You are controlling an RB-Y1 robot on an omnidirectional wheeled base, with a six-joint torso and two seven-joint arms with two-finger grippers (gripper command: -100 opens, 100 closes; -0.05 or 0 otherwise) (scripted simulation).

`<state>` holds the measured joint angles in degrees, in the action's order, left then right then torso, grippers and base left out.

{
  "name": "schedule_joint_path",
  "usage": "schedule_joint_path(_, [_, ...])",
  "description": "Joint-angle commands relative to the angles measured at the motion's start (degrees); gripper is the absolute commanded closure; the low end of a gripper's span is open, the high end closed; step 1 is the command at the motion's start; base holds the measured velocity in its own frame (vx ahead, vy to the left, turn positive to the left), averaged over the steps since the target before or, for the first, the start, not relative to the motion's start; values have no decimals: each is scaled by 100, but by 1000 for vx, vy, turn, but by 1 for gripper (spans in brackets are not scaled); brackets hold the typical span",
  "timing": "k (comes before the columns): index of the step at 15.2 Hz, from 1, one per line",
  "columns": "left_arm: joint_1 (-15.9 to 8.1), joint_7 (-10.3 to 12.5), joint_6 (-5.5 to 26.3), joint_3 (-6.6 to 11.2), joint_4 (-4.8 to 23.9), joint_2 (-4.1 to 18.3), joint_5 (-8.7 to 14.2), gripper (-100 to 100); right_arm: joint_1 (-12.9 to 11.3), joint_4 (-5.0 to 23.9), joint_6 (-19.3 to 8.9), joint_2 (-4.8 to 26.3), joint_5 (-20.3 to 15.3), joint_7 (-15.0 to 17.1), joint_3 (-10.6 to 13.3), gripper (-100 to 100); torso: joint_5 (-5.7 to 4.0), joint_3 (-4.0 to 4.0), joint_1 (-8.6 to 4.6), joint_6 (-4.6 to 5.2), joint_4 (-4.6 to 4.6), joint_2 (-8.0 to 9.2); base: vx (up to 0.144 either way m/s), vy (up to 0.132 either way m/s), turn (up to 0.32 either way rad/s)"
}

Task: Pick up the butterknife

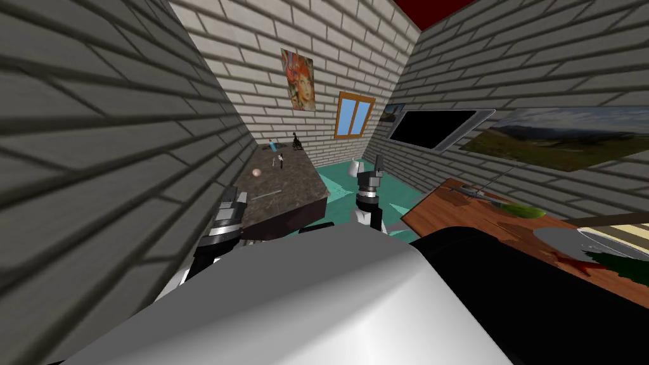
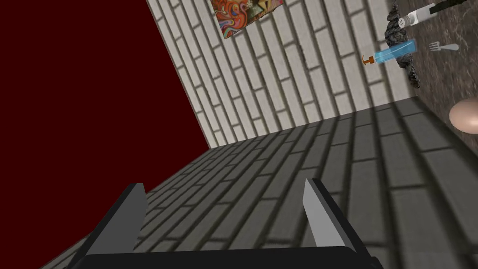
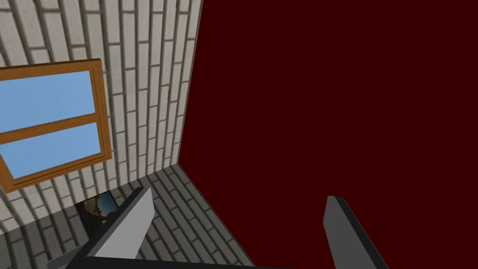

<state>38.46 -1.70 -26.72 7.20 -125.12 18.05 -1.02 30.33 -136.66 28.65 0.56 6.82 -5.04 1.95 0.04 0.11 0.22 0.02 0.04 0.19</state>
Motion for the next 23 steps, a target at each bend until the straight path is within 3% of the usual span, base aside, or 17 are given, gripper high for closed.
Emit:
schedule_joint_path(1, [238, -72, 8, 49, 144, 286, -88, -100, 0, 0, 0, 0, 0, 0, 0, 0, 0, 0, 0, 0, 0, 0, -37, 33, -267])
schedule_joint_path(2, [238, -72, 8, 49, 144, 312, -88, -100, 0, 0, 0, 0, 0, 0, 0, 0, 0, -1, 1, 2, -1, -1, -36, 29, -242])
schedule_joint_path(3, [436, -113, -15, 101, 265, 511, -147, -100, 0, 0, 0, 0, 0, 0, 0, 0, 0, -2, 0, 0, -1, -3, -45, 26, -327])
schedule_joint_path(4, [444, -113, -15, 101, 265, 543, -147, -100, -1, 0, 0, 0, 0, 0, 0, 0, -1, -1, 0, 2, -1, -1, -48, 28, -317])
schedule_joint_path(5, [657, -156, -39, 154, 391, 750, -209, -100, 0, 0, 0, 0, 0, 0, 0, 0, 0, 0, 0, 2, 0, -1, -49, 32, -460])
schedule_joint_path(8, [877, -202, -64, 209, 521, 1011, -274, -100, -1, 0, 0, 0, 0, 0, 0, 0, 0, 0, 4, 3, 0, 0, -48, 37, -340])
schedule_joint_path(9, [1102, -249, -90, 264, 655, 1185, -343, -100, 0, 0, 0, 0, 0, 0, 0, 0, 1, 0, 5, 0, 0, 0, -52, 35, -397])
schedule_joint_path(10, [1102, -249, -90, 264, 655, 1246, -343, -100, -1, 0, 0, 0, 0, 0, 0, 0, 2, 0, 7, 4, 0, 0, -47, 35, -338])
schedule_joint_path(11, [1292, -297, -117, 320, 792, 1414, -413, -100, 0, 0, 0, 0, 0, 0, 0, 0, 1, -1, 7, 1, 0, -2, -48, 31, -418])
schedule_joint_path(12, [1332, -297, -117, 320, 792, 1481, -413, -100, -1, 0, 0, 0, 0, 0, 0, 0, 1, -1, 7, 5, -1, -2, -47, 34, -341])
schedule_joint_path(15, [1760, -398, -171, 432, 1073, 1844, -559, -100, 0, 0, 0, 1, 0, 0, 0, 0, 1, -3, 8, 1, -1, -5, -40, 36, -392])
schedule_joint_path(16, [1802, -398, -171, 432, 1073, 1945, -559, -100, -1, 0, 0, 1, 0, 0, 0, 0, 1, -4, 11, 4, -2, -7, -35, 37, -391])
schedule_joint_path(17, [2038, -449, -198, 487, 1217, 2092, -634, -100, 0, 0, 0, 1, 0, 0, 0, 0, 2, -5, 11, 3, -2, -9, -38, 34, -471])
schedule_joint_path(18, [2040, -449, -198, 487, 1217, 2172, -634, -100, -1, 0, 0, 1, 0, 0, 0, 0, 1, -6, 12, 6, -2, -10, -39, 42, -377])
schedule_joint_path(19, [2279, -501, -225, 541, 1363, 2347, -711, -100, 0, 0, 0, 1, 0, 0, -1, 0, 3, -6, 14, 2, -2, -11, -38, 39, -453])
schedule_joint_path(20, [2279, -501, -225, 541, 1363, 2396, -711, -100, -1, 0, 0, 1, 0, 0, 0, 0, 3, -7, 15, 6, -2, -12, -41, 39, -334])
schedule_joint_path(23, [2714, -605, -280, 645, 1655, 2802, -865, -100, 0, 0, 0, 1, 0, 0, -1, 0, 3, -9, 17, 2, -3, -15, -33, 42, -413])
